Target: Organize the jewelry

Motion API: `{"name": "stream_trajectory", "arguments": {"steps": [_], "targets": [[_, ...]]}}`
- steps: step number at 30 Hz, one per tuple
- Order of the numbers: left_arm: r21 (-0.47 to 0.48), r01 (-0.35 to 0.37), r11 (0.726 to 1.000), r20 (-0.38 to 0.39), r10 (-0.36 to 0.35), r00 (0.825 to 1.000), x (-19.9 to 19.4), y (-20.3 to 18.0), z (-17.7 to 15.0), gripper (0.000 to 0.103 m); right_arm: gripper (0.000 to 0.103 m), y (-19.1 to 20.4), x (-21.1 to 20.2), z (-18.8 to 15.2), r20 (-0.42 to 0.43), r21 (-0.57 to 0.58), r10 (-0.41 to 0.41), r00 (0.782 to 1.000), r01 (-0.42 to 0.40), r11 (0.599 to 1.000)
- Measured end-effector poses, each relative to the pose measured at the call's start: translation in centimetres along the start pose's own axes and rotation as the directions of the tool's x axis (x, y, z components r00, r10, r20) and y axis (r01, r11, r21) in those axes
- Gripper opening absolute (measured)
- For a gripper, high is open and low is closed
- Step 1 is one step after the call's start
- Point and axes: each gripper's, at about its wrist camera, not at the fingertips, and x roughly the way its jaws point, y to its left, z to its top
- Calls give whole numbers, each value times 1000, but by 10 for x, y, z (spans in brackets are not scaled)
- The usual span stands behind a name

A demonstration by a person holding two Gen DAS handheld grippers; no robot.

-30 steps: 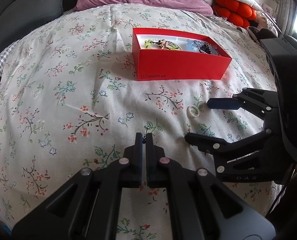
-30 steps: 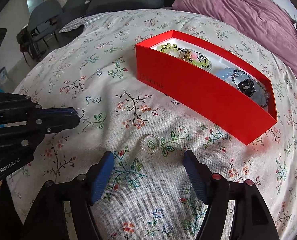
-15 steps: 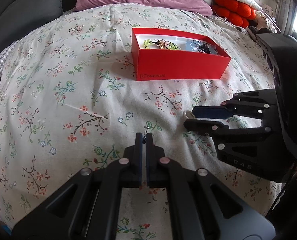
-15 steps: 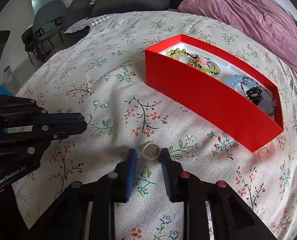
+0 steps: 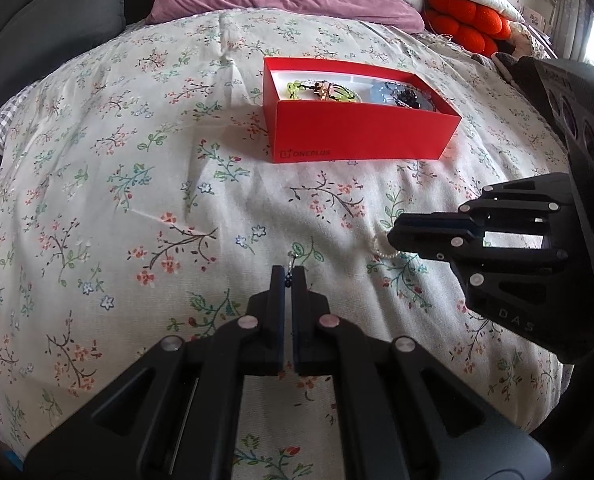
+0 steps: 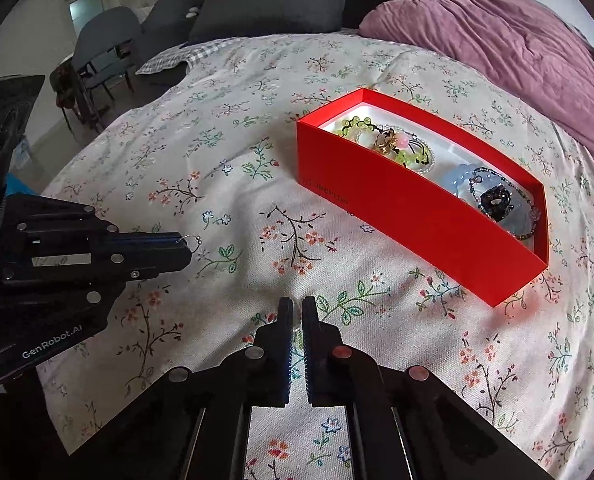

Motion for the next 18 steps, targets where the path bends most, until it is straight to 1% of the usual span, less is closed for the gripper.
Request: {"name": "stream_trajectory", "arguments": {"steps": [11,15,17,18], "targets": [[4,1,1000,1,-1,1000,0,-2,1,4,3,-3,-14,3,37,10,-4,999,3,1000],[5,0,1000,2,0,1000,1,-1,1,4,4,-1,-16,2,38,4,0,999,0,1000],[4,0,1000,1,0,1000,1,-1,1,4,5,-1,-12,1,20,-1,2,1000,-2,1000],[3,0,1000,0,0,1000,1,-1,1,4,6,0,-10,-1,17,-4,-18,1000,18,1000]]}}
